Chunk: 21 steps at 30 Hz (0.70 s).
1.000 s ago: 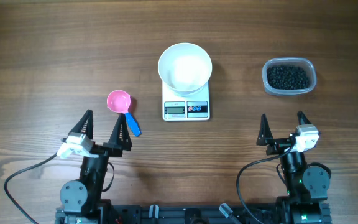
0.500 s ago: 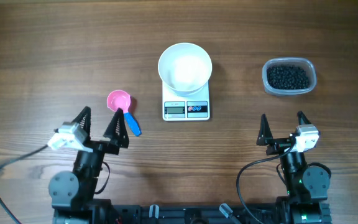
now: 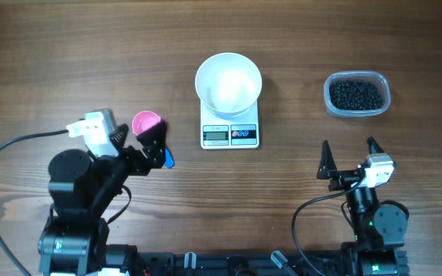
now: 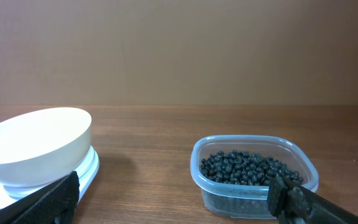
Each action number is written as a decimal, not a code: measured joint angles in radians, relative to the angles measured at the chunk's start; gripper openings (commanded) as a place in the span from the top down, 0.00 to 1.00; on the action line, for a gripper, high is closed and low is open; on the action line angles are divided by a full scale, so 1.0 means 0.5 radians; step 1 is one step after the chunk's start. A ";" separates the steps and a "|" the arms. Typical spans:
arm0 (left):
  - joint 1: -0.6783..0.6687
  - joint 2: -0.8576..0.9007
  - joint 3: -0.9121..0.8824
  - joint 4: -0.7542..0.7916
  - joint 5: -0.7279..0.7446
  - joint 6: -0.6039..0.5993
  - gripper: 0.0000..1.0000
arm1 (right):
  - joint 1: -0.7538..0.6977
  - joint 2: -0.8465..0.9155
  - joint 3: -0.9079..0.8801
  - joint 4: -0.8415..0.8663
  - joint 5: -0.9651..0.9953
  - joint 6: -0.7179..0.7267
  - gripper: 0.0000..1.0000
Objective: Scoop item into bowl and weigh 150g on scale
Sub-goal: 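Move the left gripper forward to the pink scoop's blue handle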
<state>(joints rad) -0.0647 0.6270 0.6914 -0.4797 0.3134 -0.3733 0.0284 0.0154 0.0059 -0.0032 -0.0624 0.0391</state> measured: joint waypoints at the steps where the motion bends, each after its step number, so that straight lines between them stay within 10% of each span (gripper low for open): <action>1: 0.000 0.025 0.000 -0.050 0.045 -0.001 0.00 | 0.000 0.000 0.000 0.000 0.000 0.000 0.00; 21: 0.000 0.452 0.000 -0.240 0.312 -0.388 0.00 | 0.000 0.000 0.000 0.000 0.000 0.000 0.00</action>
<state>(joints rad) -0.0647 0.8532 0.6914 -0.5995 0.4694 -0.5671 0.0284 0.0154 0.0059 -0.0032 -0.0624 0.0391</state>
